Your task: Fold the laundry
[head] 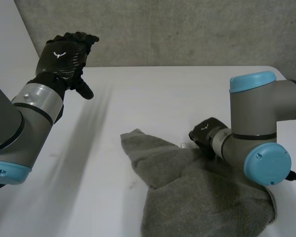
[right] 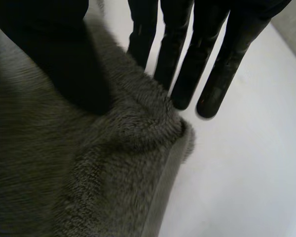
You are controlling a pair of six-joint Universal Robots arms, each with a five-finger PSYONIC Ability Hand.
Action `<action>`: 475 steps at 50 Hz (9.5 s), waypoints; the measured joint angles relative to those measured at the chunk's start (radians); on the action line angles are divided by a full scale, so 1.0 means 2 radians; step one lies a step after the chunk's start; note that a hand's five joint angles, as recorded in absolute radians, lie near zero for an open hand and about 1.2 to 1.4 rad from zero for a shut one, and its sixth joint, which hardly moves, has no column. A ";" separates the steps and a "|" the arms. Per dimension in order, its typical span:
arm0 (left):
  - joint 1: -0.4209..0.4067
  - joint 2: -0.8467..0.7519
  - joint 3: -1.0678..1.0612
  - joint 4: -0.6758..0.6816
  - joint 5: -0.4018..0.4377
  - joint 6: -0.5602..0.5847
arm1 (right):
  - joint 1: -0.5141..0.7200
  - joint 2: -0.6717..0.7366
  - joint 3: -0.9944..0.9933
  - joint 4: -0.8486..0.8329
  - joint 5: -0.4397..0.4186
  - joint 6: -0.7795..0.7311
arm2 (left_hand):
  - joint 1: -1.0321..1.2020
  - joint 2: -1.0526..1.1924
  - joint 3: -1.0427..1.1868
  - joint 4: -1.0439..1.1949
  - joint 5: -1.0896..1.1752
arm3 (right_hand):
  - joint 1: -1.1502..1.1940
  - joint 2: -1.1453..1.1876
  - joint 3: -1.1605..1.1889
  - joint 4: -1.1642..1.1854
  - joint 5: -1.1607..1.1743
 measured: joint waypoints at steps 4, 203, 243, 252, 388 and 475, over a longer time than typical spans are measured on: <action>-0.001 0.000 0.000 0.000 0.000 -0.001 | 0.003 -0.017 -0.009 -0.038 0.002 0.012 | 0.000 0.000 0.000 0.000 0.000 | 0.087 0.165 0.168 0.175 0.160; 0.073 -0.090 -0.138 0.065 0.087 0.154 | -0.025 -0.078 0.117 -0.114 -0.111 0.069 | 0.154 0.149 0.150 0.149 0.140 | 0.100 0.168 0.179 0.180 0.181; 0.115 -0.110 -0.171 0.025 0.144 0.113 | -0.027 -0.051 0.117 -0.128 -0.110 0.069 | 0.141 0.135 0.135 0.134 0.125 | 0.100 0.168 0.179 0.180 0.182; 0.115 -0.116 -0.176 0.029 0.144 0.124 | -0.028 -0.048 0.116 -0.129 -0.111 0.069 | 0.137 0.131 0.131 0.130 0.120 | 0.100 0.168 0.179 0.180 0.182; 0.096 -0.039 -0.166 0.163 0.036 0.167 | -0.141 -0.127 0.275 -0.199 -0.125 0.170 | 0.510 0.516 0.516 0.516 0.506 | -0.148 -0.142 -0.138 -0.139 -0.127; 0.103 -0.041 -0.166 0.163 0.037 0.167 | -0.141 -0.054 0.228 -0.220 -0.125 0.102 | 0.510 0.516 0.516 0.516 0.506 | -0.032 0.132 0.173 0.178 0.183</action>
